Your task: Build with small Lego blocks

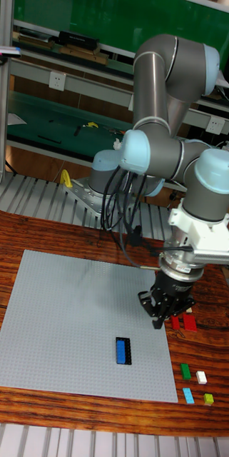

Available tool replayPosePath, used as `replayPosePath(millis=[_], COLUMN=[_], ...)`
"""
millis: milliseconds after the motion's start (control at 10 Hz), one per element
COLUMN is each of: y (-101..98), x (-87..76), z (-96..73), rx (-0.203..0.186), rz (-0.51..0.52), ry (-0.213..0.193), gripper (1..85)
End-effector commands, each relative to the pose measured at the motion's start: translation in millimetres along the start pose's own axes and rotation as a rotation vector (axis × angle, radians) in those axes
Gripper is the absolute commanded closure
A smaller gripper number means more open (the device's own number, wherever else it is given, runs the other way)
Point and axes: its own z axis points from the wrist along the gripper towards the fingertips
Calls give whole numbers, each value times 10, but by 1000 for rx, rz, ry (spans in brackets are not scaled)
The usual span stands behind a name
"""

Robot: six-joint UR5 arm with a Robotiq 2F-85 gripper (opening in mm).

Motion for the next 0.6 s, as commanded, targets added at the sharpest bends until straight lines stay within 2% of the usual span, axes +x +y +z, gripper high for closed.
replayPosePath(millis=[0, 100, 300, 500], y=[142, 194, 228, 370], x=[115, 139, 175, 312], z=[-16, -16, -18, 0], rx=[10, -10, -23, -25], rz=[8, -22, -51, -8], ry=[-3, 6, 19, 30], gripper=[843, 843, 843, 837])
